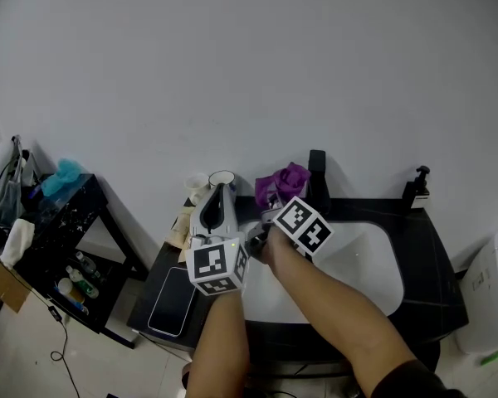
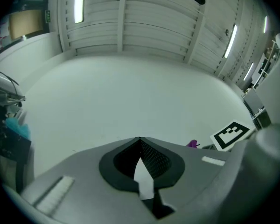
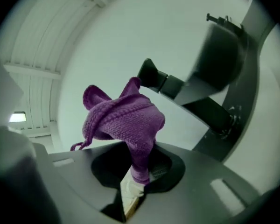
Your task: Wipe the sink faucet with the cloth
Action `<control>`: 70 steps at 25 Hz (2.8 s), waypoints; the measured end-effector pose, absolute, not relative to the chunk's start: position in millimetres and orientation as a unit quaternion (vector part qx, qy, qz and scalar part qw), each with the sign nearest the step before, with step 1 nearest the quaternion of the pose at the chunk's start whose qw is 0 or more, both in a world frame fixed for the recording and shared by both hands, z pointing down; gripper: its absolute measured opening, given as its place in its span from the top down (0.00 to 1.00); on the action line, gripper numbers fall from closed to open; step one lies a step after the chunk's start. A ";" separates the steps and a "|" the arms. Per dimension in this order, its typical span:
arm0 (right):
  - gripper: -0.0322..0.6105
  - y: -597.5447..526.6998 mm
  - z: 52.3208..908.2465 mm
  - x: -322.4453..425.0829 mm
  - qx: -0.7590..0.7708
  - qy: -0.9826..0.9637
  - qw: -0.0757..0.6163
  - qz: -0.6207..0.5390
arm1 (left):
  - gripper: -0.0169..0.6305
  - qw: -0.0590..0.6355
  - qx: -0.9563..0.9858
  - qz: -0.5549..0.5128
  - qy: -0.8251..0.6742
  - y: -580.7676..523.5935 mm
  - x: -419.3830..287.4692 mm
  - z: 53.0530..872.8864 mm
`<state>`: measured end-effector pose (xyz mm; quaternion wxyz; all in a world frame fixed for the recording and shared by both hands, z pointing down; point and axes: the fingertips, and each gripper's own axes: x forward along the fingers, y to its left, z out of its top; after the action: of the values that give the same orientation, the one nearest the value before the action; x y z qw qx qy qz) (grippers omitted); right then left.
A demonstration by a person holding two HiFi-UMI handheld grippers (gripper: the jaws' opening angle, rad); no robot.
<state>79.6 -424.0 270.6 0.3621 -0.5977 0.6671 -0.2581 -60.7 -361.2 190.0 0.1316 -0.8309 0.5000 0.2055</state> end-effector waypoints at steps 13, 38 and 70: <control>0.85 -438.7 317.2 95.3 -0.624 0.609 0.382 -0.305 | 0.95 0.126 -0.830 0.221 0.497 -359.4 -60.0 184.9; 0.85 -276.3 234.3 127.3 -0.583 0.786 0.201 0.029 | 0.95 0.053 -0.876 0.134 0.460 -381.0 -5.3 246.3; 0.85 -317.3 301.6 223.9 -0.635 0.771 0.018 0.032 | 0.95 0.017 -0.902 0.043 0.430 -384.4 39.1 282.5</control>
<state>223.9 -317.3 301.6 0.0182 -0.6354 0.7713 0.0323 39.1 -384.4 282.5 0.0166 -0.9017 0.4298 0.0433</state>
